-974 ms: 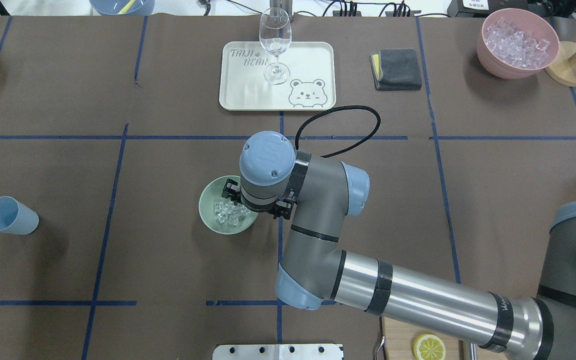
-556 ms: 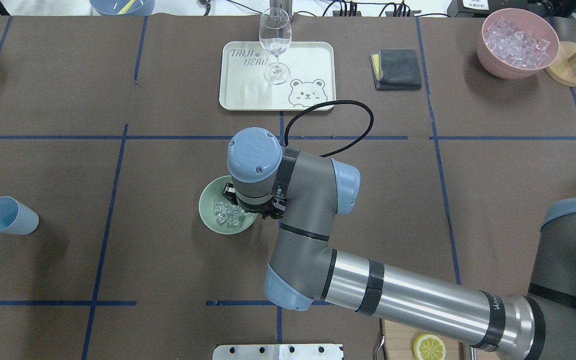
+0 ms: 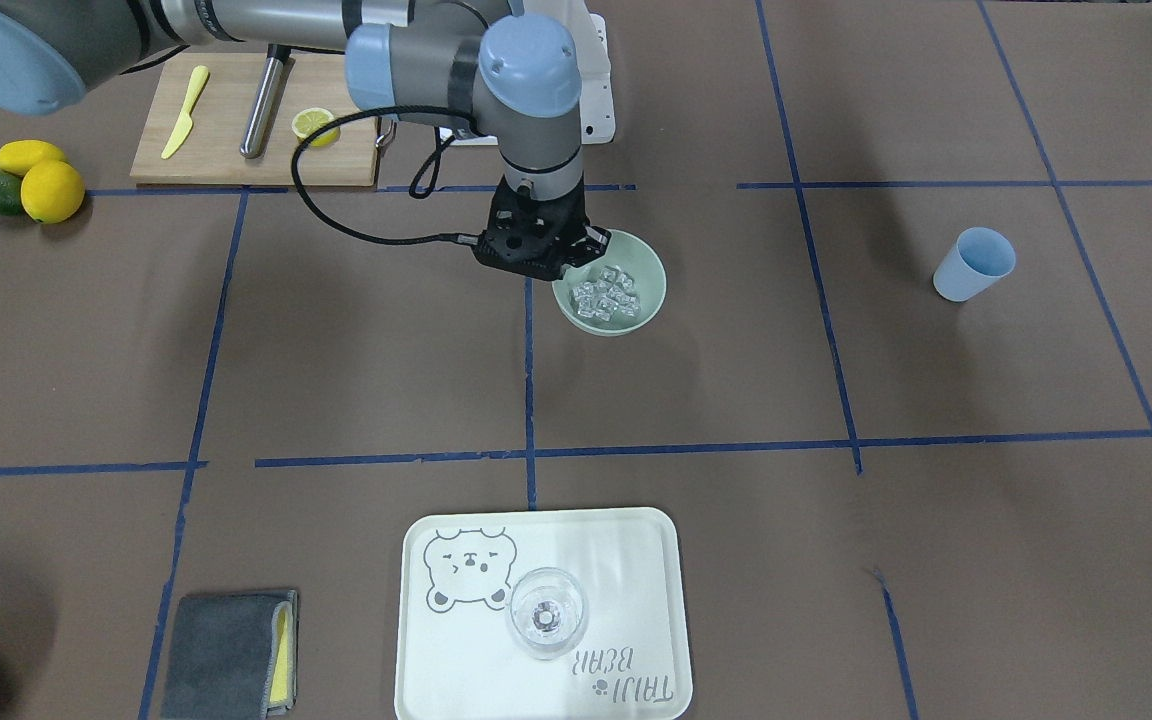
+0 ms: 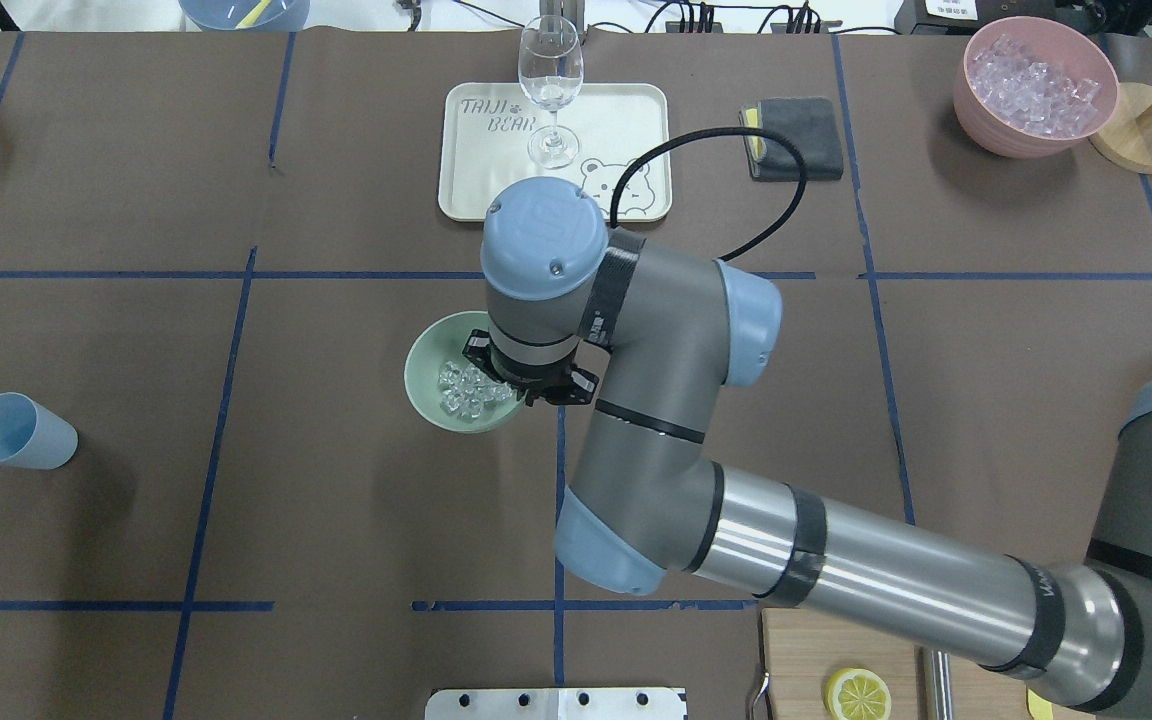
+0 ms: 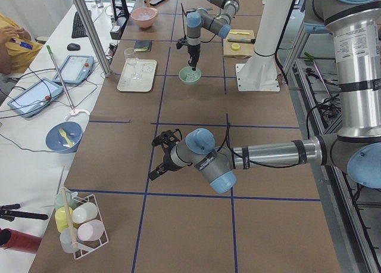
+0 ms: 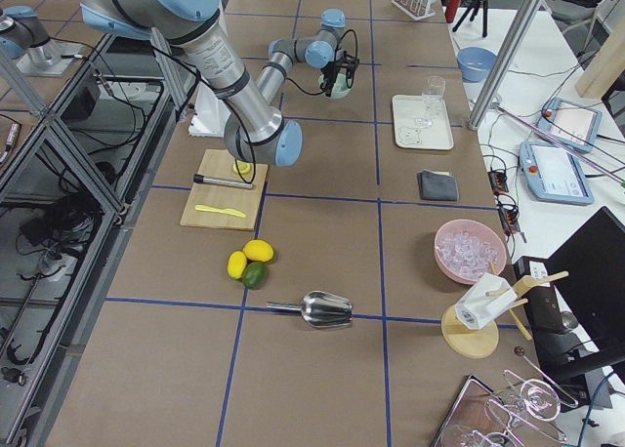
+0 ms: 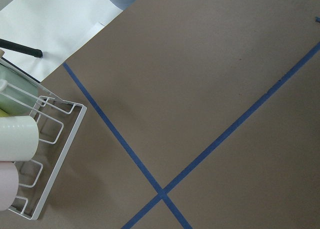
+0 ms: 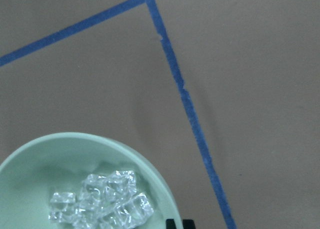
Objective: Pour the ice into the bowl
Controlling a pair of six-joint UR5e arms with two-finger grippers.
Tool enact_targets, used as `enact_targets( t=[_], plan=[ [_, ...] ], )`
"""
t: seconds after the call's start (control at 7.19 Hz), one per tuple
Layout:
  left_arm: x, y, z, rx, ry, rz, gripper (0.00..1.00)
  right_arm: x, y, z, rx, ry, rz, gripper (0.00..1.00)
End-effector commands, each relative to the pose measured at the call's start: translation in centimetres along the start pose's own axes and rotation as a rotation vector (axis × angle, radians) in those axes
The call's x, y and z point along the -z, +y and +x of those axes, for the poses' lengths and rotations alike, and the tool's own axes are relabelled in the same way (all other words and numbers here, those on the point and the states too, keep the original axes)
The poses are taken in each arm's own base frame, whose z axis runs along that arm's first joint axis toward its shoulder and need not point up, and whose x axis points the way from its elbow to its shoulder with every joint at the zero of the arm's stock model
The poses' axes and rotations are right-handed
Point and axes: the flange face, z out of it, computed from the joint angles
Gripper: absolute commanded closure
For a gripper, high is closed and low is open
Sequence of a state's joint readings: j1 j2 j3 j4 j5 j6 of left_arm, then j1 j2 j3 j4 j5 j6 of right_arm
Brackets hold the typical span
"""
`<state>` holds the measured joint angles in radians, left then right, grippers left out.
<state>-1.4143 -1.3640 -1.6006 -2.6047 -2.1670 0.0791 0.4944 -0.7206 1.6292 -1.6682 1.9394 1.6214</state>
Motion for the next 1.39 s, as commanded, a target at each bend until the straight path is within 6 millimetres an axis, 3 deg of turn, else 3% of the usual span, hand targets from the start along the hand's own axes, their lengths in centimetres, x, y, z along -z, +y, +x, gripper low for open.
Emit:
enact_targets(
  t=[0.0,0.28,0.42,0.56,0.7,0.83,0.97,1.25],
  plan=[
    [-0.1,0.1,-0.1,0.014,-0.004,-0.004,0.0,5.3,-2.0,13.4,0.068,-0.04,0.027,1.0],
    [-0.1,0.4,-0.1,0.017,-0.005,-0.009,0.0,6.0,-8.3,23.0,0.168,0.027,0.019,1.0],
    [-0.1,0.5,-0.1,0.018,-0.005,-0.01,0.0,5.7,-11.4,29.1,0.235,0.032,0.026,1.0],
    [-0.3,0.8,-0.2,0.038,-0.003,-0.016,0.0,5.4,-15.4,36.6,0.243,-0.03,0.015,1.0],
    [-0.1,0.9,0.0,0.039,0.001,-0.016,0.0,5.5,-18.2,42.0,0.244,-0.087,-0.015,1.0],
    [0.0,1.0,0.0,0.039,0.001,-0.015,0.0,4.8,-19.6,46.4,0.272,-0.078,-0.018,1.0],
    [0.0,1.0,0.1,0.039,0.001,-0.015,0.0,3.4,-20.4,49.1,0.304,-0.038,-0.021,1.0],
    [0.0,1.1,0.1,0.039,0.001,-0.015,0.0,1.4,-21.7,51.4,0.293,0.002,-0.041,1.0]
  ],
)
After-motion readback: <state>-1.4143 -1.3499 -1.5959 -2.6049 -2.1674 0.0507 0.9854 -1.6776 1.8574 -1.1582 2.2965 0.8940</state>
